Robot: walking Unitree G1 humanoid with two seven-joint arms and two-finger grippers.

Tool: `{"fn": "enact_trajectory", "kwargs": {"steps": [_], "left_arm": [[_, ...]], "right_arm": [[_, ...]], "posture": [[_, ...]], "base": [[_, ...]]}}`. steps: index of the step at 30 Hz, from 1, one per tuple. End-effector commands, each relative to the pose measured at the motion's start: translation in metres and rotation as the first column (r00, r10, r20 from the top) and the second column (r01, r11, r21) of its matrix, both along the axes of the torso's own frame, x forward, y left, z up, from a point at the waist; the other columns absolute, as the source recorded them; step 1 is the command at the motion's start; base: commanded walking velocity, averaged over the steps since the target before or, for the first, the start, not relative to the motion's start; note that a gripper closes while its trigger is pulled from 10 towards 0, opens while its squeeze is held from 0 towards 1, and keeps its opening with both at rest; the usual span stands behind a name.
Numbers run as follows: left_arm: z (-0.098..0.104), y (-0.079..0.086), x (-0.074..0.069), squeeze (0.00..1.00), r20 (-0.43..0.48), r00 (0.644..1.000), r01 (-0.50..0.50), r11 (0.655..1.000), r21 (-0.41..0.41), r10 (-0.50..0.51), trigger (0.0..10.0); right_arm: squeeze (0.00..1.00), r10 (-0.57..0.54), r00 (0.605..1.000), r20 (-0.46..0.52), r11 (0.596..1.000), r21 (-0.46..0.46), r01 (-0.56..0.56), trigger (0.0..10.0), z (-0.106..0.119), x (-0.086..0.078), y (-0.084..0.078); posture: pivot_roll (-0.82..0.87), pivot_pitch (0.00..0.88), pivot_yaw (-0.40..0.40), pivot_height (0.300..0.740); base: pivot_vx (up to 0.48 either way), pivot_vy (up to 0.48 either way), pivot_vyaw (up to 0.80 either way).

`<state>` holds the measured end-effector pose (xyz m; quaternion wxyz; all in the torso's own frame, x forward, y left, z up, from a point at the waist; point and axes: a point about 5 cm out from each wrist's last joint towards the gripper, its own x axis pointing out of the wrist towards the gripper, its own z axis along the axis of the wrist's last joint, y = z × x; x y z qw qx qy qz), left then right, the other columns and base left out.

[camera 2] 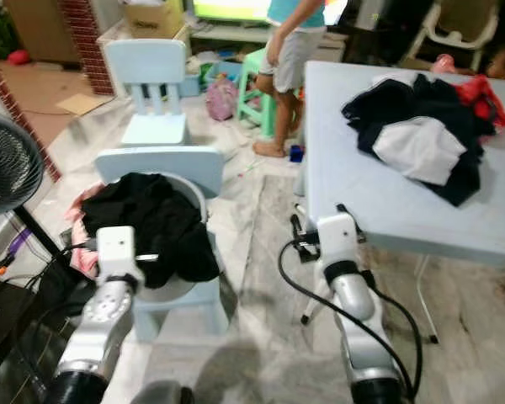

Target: Hang hanger

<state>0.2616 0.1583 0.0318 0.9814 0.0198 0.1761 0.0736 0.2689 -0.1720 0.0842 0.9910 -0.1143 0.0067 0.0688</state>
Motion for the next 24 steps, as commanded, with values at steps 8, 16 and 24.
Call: {"fn": "enact_trajectory", "kwargs": {"steps": [8,16,24], "left_arm": [[-0.007,-0.012,-0.003,0.0,-0.08,0.989,0.121,0.992,-0.024,-0.123,10.0],[-0.017,-0.017,-0.004,0.0,-0.201,0.95,0.236,0.971,-0.026,-0.237,10.0],[-0.016,-0.016,-0.007,0.0,-0.235,0.929,0.296,0.955,0.0,-0.288,10.0]], "right_arm": [[0.0,-0.024,1.0,-0.003,1.0,0.011,0.024,10.0,0.002,-0.001,-0.005],[0.0,-0.021,1.0,-0.008,1.0,0.005,0.021,10.0,0.006,-0.006,-0.007],[0.0,-0.014,0.999,-0.033,1.0,0.008,0.014,10.0,0.01,-0.022,-0.004]], "posture": [[-0.02,0.0,-0.024,0.74],[-0.04,0.015,-0.045,0.74],[-0.09,0.137,-0.063,0.74]], "base": [[0.0,0.0,0.07],[0.0,0.0,0.0],[0.0,0.0,0.0]]}}
